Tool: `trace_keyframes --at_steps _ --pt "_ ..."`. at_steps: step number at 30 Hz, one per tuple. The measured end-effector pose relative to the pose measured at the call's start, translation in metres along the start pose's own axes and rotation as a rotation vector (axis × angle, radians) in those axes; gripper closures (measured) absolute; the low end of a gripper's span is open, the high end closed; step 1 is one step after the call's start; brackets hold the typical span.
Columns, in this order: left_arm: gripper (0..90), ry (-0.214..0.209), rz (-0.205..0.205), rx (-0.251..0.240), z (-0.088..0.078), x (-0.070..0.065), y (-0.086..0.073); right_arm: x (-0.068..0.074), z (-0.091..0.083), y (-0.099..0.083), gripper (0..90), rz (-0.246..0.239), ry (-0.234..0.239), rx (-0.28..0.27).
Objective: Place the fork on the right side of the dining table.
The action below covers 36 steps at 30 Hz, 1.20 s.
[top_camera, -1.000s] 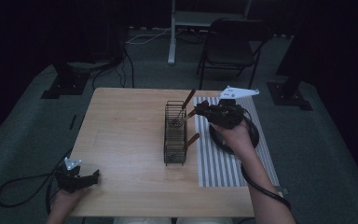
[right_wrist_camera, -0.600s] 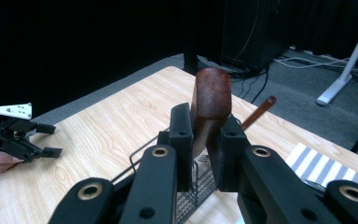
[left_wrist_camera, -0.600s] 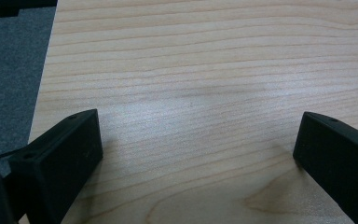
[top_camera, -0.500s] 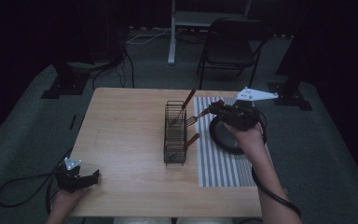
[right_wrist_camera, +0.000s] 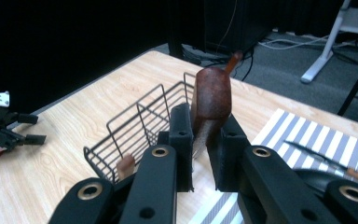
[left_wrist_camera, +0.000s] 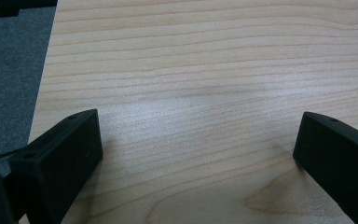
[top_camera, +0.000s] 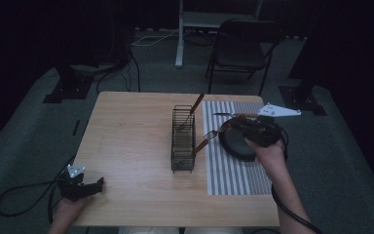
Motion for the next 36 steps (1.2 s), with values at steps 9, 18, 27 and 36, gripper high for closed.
trace_keyframes --at_steps 9,18,27,36 --pt "1.6 0.000 0.000 0.000 0.000 0.000 0.000 -0.006 -0.005 -0.028 80.8 0.033 -0.016 0.020" --pt "1.6 0.000 0.000 -0.001 0.000 0.000 0.000 -0.010 -0.010 -0.056 80.7 0.067 -0.049 0.037" --pt "1.6 0.000 -0.001 0.000 0.000 0.000 0.000 -0.013 -0.021 -0.084 80.8 0.096 -0.078 0.049" --pt "1.6 0.000 0.000 0.000 0.000 0.000 0.000 -0.020 -0.034 -0.112 80.7 0.161 -0.100 0.062"
Point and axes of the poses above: each handheld gripper's, and its own axes: z roughly forward along the jaws, y roughly out of its top, x roughly to its left, the point moved 7 cm from there along z, roughly forward along the jaws, and after that the axes turned 6 degrees about -y, right-handed, at the moved point
